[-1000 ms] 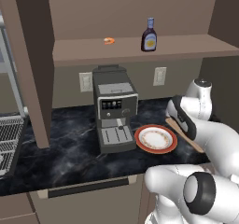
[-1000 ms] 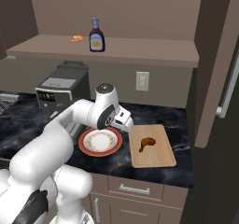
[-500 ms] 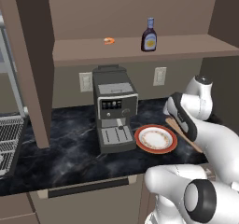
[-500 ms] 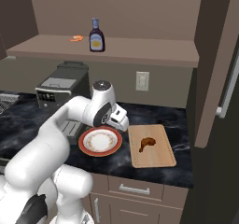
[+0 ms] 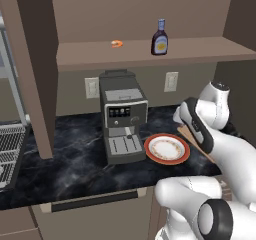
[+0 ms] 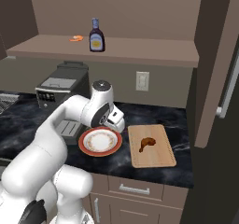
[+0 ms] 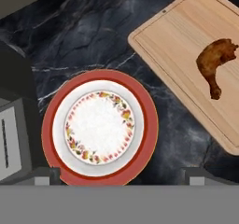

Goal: Pick the chicken drumstick from the plate and place it on the cutting board. Then pick the condiment bottle from the cabinet and place it next to the cutting board.

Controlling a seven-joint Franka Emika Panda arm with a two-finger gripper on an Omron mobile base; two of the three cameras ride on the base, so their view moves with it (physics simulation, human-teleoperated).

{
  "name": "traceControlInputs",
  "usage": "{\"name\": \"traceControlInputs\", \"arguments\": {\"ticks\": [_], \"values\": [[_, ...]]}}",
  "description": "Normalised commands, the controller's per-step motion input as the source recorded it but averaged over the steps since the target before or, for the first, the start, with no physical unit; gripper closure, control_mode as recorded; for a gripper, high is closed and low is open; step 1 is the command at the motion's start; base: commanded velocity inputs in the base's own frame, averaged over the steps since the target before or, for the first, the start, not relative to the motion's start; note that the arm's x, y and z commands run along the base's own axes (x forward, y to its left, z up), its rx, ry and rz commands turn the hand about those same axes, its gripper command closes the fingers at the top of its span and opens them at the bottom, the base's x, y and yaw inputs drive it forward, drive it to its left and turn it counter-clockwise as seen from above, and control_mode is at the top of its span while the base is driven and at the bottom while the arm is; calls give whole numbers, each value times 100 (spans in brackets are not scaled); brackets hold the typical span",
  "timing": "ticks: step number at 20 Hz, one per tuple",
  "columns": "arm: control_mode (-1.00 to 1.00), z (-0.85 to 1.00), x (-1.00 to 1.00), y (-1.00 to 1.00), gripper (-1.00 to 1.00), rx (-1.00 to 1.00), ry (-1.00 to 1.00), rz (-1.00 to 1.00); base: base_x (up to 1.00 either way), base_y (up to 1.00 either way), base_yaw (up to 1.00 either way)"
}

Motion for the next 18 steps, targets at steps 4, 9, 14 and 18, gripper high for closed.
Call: {"name": "traceControlInputs", "arguments": {"ticks": [4, 9, 14, 18], "values": [[-100, 0, -17, 14, -100, 12, 0, -8, 0, 0, 0], [-100, 5, -16, 12, -100, 15, 0, -12, 0, 0, 0], [-100, 6, -12, 16, -100, 16, 0, -13, 0, 0, 0], [-100, 5, -9, 20, -100, 16, 0, -16, 0, 0, 0]]}}
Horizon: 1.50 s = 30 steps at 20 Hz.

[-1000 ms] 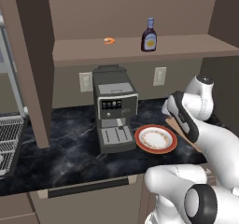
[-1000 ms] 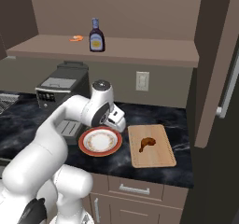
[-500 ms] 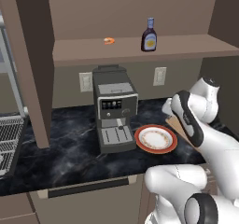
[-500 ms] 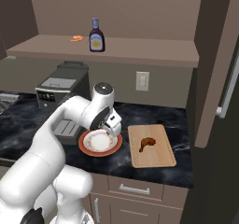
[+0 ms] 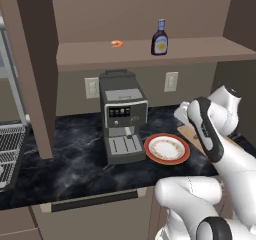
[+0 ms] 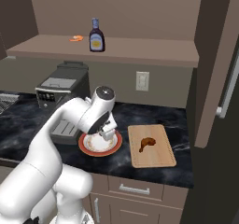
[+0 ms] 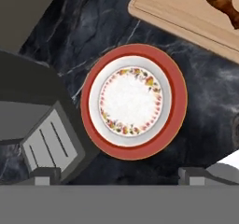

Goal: Pick the chicken drumstick from the plate and place it on the cutting board. Then pick the condiment bottle from the cabinet and place it next to the cutting board.

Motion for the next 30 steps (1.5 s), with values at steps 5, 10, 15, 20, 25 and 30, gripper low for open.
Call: {"name": "traceControlInputs", "arguments": {"ticks": [5, 10, 15, 20, 25, 30], "values": [[-100, 4, -9, 22, -100, 17, -1, -18, 0, 0, 0], [-100, 3, -10, 24, -100, 17, -3, -21, 0, 0, 0], [-100, 6, -12, 22, -100, 18, -2, -22, 0, 0, 0], [-100, 9, -6, 18, -100, 20, 0, -19, 0, 0, 0], [-100, 13, -3, 12, -100, 21, 1, -17, 0, 0, 0], [-100, 11, 0, 10, -100, 23, 5, -12, 0, 0, 0]]}}
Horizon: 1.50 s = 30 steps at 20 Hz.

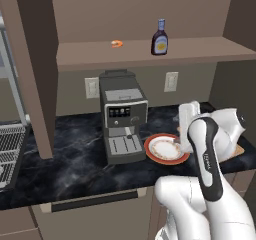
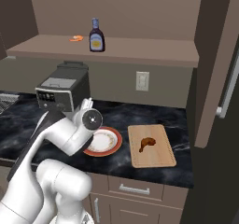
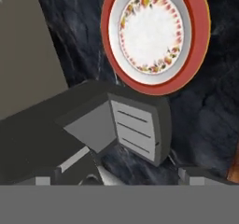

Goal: Pick the chicken drumstick from the plate and place it on the cutting board. Then pick the condiment bottle from the cabinet and place it next to the cutting board.

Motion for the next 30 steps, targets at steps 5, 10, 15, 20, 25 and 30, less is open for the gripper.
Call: {"name": "traceControlInputs", "arguments": {"ticks": [5, 10, 15, 20, 25, 30], "values": [[-100, 10, 0, 7, -100, 24, 8, -9, 0, 0, 0], [-100, 10, 0, 5, -100, 25, 10, -7, 0, 0, 0], [-100, 10, 1, 2, -100, 25, 10, -6, 0, 0, 0], [-100, 1, 4, 0, -100, 21, 4, -2, 0, 0, 0], [-100, 0, 8, 0, -100, 17, 0, 0, 0, 0, 0], [-100, 0, 1, -4, -100, 11, 0, 0, 0, 0, 0]]}}
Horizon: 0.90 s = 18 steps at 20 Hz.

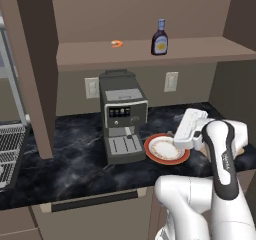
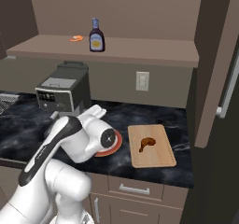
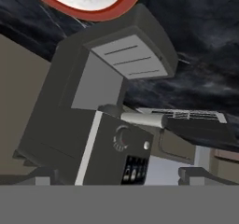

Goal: Pick the chicken drumstick from the plate and place it on the cutting board. Then pick the condiment bottle from the cabinet and place it next to the cutting board.

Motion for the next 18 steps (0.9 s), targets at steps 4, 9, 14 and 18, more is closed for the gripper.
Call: {"name": "traceControlInputs", "arguments": {"ticks": [4, 9, 14, 18], "values": [[-100, 0, 0, -8, -100, 5, 2, 0, 0, 0, 0], [-100, 0, 0, -12, -100, 8, 0, 0, 0, 0, 0], [-100, 0, 0, -13, -100, 17, 3, 0, 0, 0, 0], [-100, 0, 0, -6, -100, 19, 4, 0, 0, 0, 0]]}}
